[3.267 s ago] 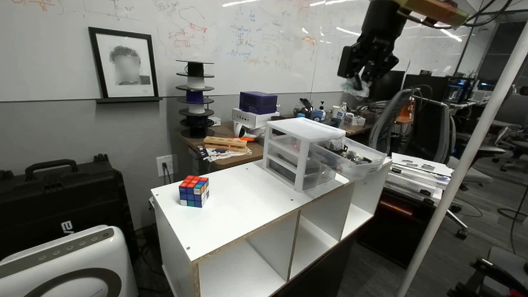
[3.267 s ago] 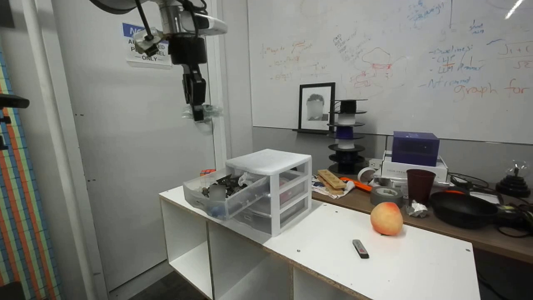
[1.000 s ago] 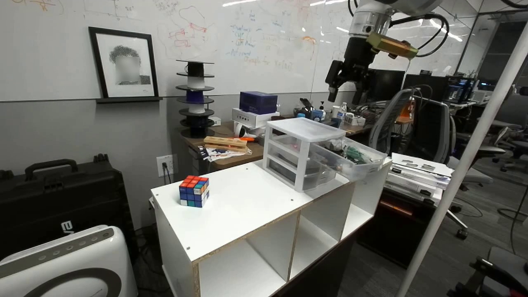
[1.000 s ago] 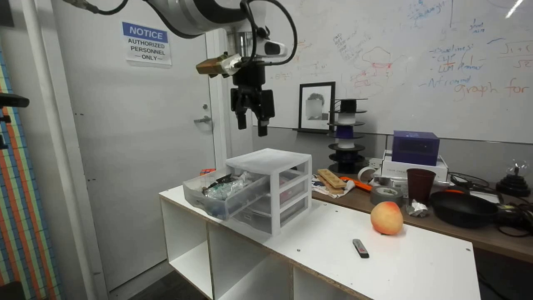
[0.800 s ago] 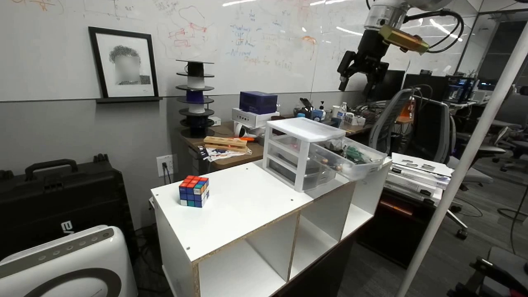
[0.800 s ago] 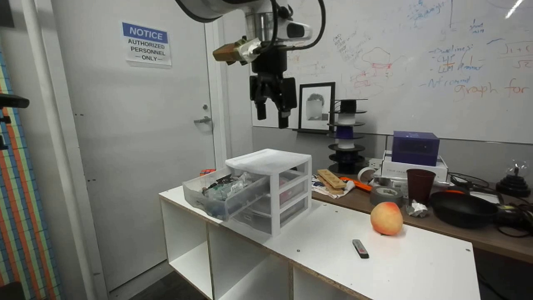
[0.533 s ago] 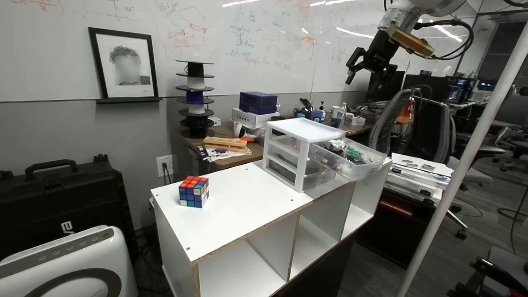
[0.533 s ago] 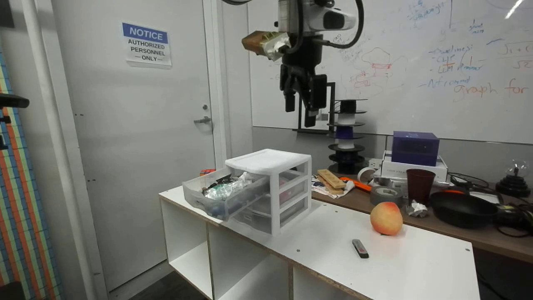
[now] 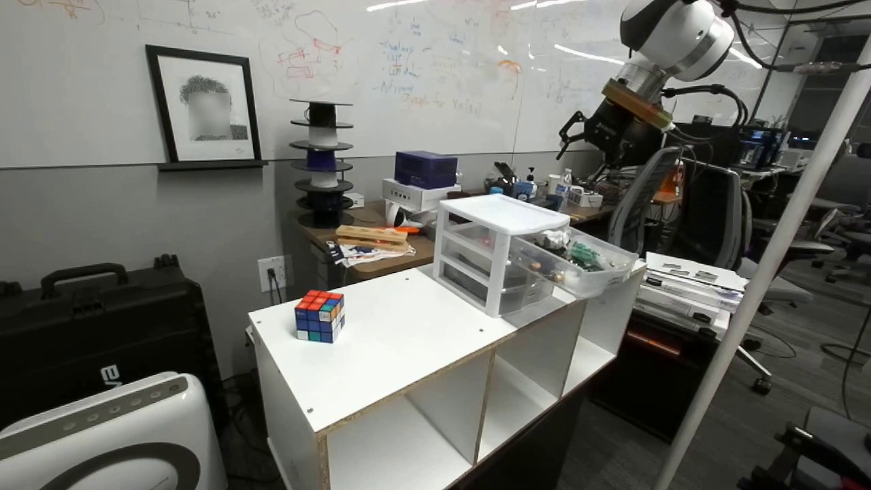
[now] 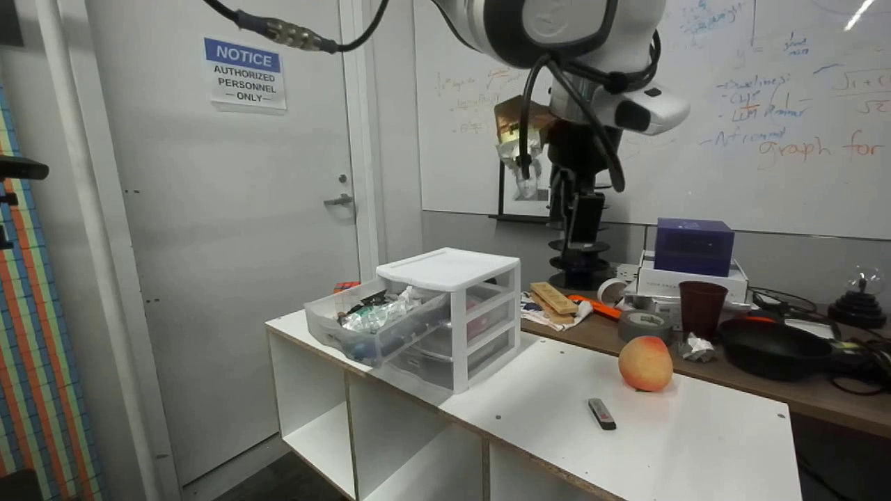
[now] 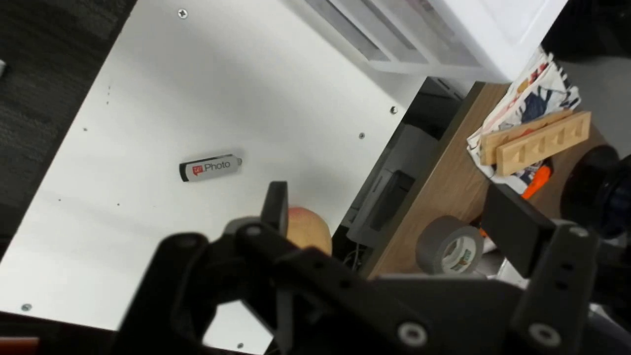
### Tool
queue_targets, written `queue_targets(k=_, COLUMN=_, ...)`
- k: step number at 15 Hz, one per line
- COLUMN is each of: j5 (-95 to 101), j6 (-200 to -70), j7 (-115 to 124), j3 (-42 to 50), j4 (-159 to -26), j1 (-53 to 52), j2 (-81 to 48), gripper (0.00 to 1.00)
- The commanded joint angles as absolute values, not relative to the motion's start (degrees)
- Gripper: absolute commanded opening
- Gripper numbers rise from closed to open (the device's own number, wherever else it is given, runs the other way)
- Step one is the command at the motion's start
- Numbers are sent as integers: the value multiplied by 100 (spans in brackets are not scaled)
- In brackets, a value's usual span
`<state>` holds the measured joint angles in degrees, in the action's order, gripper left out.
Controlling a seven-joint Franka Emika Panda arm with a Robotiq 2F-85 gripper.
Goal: Pick up the plastic and the white object and put them inside the drawer.
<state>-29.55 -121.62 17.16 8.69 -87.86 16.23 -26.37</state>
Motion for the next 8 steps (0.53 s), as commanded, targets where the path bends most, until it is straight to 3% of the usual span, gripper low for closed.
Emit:
queue_targets(k=1, j5=-3101, j6=-12032, j7=2779, j3=910, j4=-8175, j1=1688, j2=-3185, gripper=100)
queue_targets(k=8, j5=-3080, j6=-12093, j7=4886, j3=960, j4=-8528, j1=1583, j2=-3244, gripper=100)
